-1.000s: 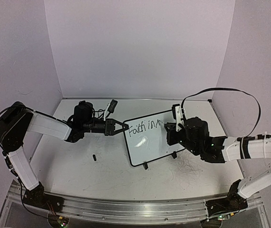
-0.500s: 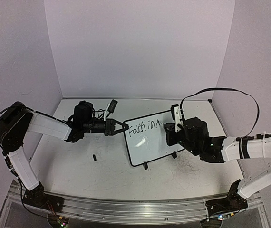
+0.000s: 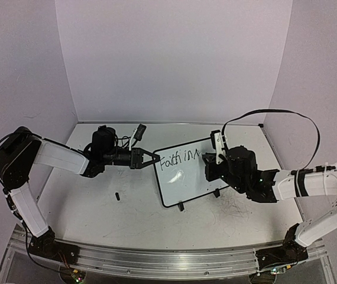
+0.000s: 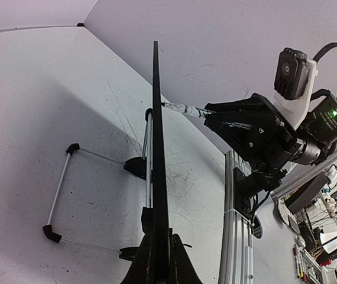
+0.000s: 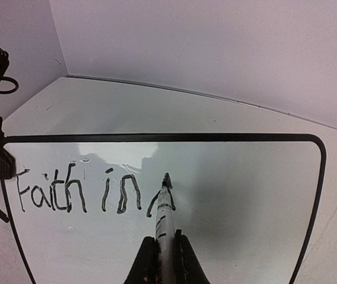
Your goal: Write a sentence on the whiteboard
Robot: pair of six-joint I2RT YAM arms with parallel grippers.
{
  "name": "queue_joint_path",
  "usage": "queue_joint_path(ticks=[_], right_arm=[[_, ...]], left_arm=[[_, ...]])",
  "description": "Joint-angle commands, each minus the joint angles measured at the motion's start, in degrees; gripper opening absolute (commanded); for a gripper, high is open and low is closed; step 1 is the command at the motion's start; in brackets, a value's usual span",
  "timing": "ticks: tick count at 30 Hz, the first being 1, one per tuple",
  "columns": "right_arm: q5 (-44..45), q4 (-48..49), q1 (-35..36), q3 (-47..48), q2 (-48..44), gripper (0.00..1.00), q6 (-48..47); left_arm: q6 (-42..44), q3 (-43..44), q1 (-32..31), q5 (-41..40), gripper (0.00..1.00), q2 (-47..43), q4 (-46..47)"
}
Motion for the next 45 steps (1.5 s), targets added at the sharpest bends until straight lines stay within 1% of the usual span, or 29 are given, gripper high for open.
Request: queue_joint_path(ticks=[1, 4, 18, 28, 45], right_arm=[[0.67, 1.52, -0.13, -0.56, -1.93, 0.0, 0.4], [-0.5, 1.7, -0.13, -0.69, -2.5, 0.0, -0.51], [0.81, 2.6, -0.13, 1.81, 0.95, 0.0, -2.24], [-1.71, 0.37, -0.06, 0.39, 0.48, 0.0, -0.32], [-2.21, -1.44, 0.62, -2.47, -0.28, 0.0, 2.41]], left_arm=[[-0.11, 1.89, -2.21, 5.07, 0.0, -0.48, -1.59], [-0.1, 1.92, -2.22, 5.06, 0.0, -0.42, -1.57], [-0.07, 1.9, -2.21, 5.14, 0.0, -0.66, -1.56], [-0.09, 1.92, -2.21, 5.14, 0.0, -0.58, -1.62], [-0.11, 1.9, -2.21, 5.17, 0.0, -0.27, -1.6]])
